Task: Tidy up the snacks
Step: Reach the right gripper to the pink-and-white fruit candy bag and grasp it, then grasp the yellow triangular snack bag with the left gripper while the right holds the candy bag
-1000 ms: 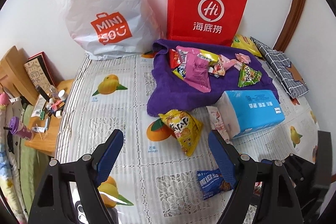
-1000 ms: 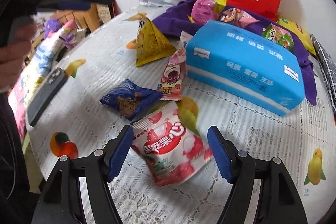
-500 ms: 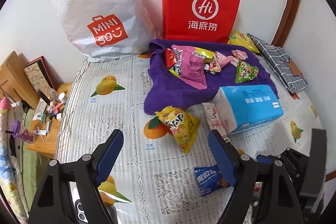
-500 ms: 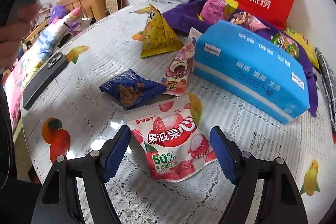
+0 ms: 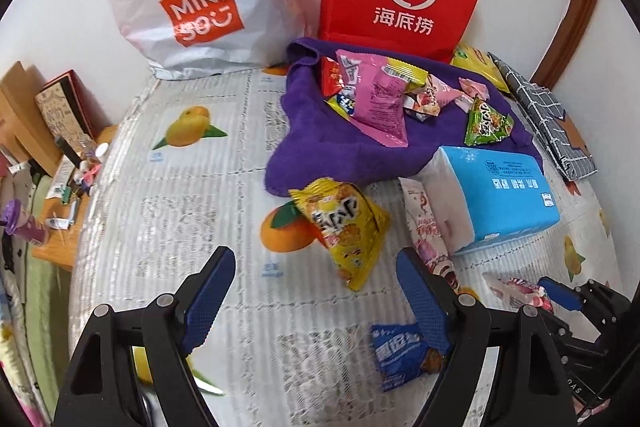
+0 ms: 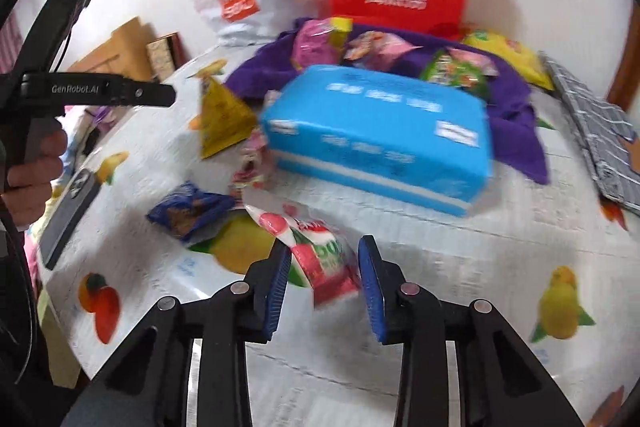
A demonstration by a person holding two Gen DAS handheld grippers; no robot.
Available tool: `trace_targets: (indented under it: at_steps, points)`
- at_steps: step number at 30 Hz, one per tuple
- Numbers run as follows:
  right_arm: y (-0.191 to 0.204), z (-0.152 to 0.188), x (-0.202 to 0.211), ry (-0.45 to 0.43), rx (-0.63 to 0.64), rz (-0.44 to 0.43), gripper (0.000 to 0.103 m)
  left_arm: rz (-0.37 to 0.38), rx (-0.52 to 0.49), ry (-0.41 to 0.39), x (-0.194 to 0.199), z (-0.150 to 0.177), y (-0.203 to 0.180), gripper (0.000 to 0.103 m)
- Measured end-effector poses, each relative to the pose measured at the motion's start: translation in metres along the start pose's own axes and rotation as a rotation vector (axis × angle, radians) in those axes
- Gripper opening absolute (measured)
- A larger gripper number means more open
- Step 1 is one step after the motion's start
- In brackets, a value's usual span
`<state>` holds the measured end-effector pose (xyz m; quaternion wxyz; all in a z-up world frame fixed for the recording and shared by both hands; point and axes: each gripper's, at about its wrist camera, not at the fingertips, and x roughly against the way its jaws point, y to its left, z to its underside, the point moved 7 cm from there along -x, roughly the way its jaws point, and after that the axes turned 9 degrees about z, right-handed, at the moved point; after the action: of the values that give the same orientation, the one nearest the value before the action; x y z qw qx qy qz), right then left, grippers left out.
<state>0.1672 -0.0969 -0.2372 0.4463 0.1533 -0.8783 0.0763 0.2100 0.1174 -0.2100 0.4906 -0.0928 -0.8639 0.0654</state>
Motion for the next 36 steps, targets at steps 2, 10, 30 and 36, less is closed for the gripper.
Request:
trace_targets:
  at_steps: [2, 10, 30, 36]
  points:
    - [-0.008, 0.003, -0.002, 0.006, -0.006, 0.016, 0.032, -0.01, 0.009, 0.012, -0.01, -0.002, -0.002, 0.081]
    - [-0.028, 0.006, -0.009, 0.001, -0.04, 0.015, 0.033, -0.042, 0.044, 0.046, -0.046, -0.012, -0.003, 0.081]
    - [-0.013, -0.01, -0.032, 0.006, -0.017, -0.031, 0.036, 0.009, 0.037, 0.067, -0.07, -0.016, -0.004, 0.059]
    - [-0.019, -0.006, -0.02, 0.004, -0.07, -0.055, 0.034, 0.028, 0.056, 0.054, -0.057, -0.011, -0.003, 0.059]
